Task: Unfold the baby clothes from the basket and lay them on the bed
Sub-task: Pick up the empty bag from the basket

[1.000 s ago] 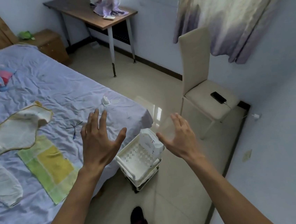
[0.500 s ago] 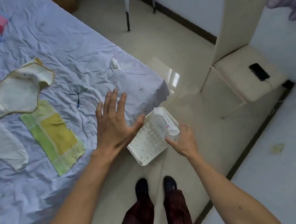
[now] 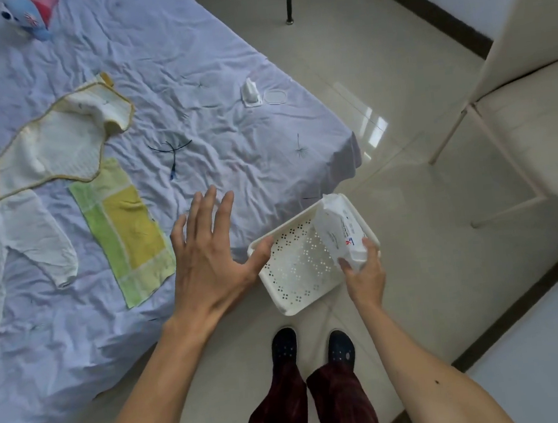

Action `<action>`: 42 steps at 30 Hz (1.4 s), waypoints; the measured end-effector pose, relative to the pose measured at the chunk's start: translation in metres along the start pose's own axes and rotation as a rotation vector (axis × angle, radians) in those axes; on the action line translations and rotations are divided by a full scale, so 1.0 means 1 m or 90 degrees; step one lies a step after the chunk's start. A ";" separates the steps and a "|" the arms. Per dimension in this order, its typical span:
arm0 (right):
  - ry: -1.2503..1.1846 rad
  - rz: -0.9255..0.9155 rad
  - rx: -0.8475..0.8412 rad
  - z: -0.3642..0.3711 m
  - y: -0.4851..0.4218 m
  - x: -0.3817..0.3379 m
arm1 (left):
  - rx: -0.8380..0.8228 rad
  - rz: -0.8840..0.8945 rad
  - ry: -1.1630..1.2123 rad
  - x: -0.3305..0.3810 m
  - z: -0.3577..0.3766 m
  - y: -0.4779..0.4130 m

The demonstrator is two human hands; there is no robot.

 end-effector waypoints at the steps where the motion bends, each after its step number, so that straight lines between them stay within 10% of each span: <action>1: -0.020 0.017 0.020 -0.001 -0.004 0.000 | 0.005 -0.009 0.000 -0.003 -0.001 0.002; 29: -0.325 -0.257 -0.331 -0.230 0.233 -0.252 | 0.179 0.219 0.125 0.108 -0.235 0.040; 42: -0.336 -0.370 -0.386 -0.249 0.299 -0.289 | 0.249 0.105 0.141 0.119 -0.278 0.076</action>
Point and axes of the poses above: each hand's wrist, its own y-axis away from the middle knuckle, its own z-axis out of the palm, x = y × z, the point moved 5 cm from there along -y, towards the middle knuckle, and after that the axes turned 9 degrees about z, right-handed, at the moved point
